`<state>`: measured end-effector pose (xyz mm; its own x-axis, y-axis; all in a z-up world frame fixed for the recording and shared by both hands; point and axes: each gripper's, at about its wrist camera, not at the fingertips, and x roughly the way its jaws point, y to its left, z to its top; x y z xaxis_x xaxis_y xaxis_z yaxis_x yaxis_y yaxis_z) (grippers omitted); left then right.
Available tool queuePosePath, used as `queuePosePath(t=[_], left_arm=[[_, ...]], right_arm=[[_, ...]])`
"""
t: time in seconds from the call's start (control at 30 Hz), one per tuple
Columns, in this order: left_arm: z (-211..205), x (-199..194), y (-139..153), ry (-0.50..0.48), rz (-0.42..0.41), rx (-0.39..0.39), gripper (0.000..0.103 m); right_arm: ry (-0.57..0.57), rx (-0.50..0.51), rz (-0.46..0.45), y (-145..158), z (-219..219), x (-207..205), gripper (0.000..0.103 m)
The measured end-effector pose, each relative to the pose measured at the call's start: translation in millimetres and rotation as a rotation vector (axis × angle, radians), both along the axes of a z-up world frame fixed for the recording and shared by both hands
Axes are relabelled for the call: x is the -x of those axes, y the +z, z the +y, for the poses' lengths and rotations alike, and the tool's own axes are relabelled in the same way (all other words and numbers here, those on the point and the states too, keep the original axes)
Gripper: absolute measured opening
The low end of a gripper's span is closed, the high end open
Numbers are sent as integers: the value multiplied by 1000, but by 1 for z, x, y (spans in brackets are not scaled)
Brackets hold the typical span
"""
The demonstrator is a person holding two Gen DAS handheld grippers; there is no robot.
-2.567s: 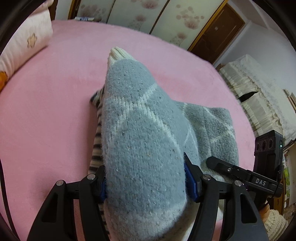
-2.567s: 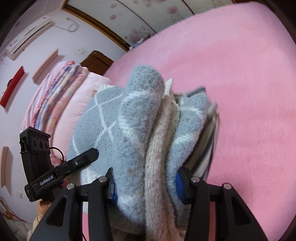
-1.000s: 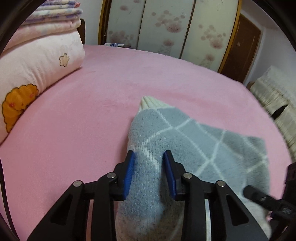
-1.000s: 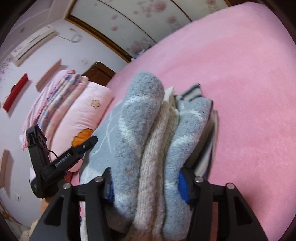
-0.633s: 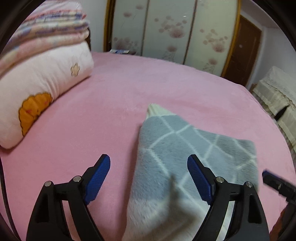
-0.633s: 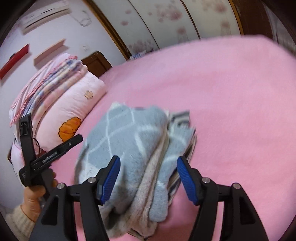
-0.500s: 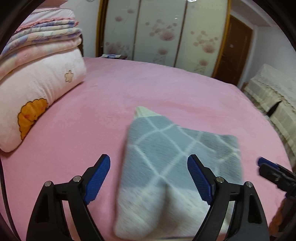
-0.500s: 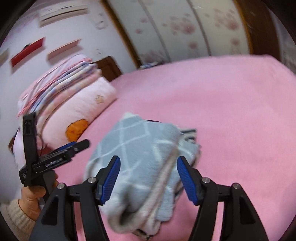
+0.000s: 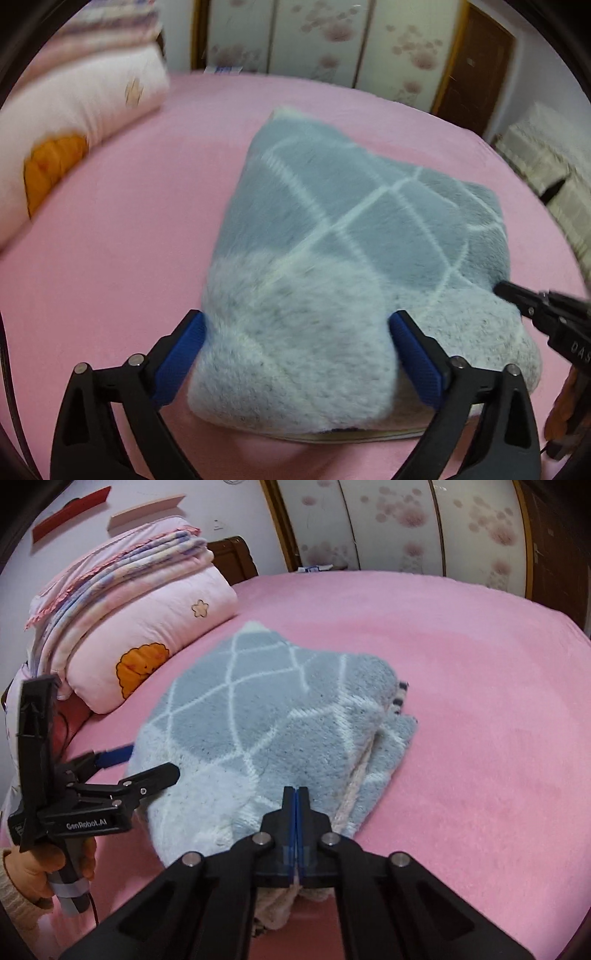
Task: Fold small clothes
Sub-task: 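Lift the sweater with both tools and lay it onto the striped garment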
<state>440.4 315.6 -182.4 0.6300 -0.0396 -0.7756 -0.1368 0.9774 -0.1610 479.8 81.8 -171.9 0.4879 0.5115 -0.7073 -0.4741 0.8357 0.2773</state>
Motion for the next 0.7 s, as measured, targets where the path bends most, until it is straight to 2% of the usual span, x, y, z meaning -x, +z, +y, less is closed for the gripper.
queuePosePath(t=[0.03,0.17,0.3,0.7], left_arm=[[3,1,-2,19,-3,22,101],[-1,4,1,33,-1,8,101],[-5,15,17,69,12,13,101],[-88,105,111,-6,-7,-116,101]], right_arm=[[1,-4,0,0,0,1,0],[0,6,-11,9,5,8,0],[-14,-21,-10,24,-5,20,0],[-36,-22,-32,88,-69,111,0]])
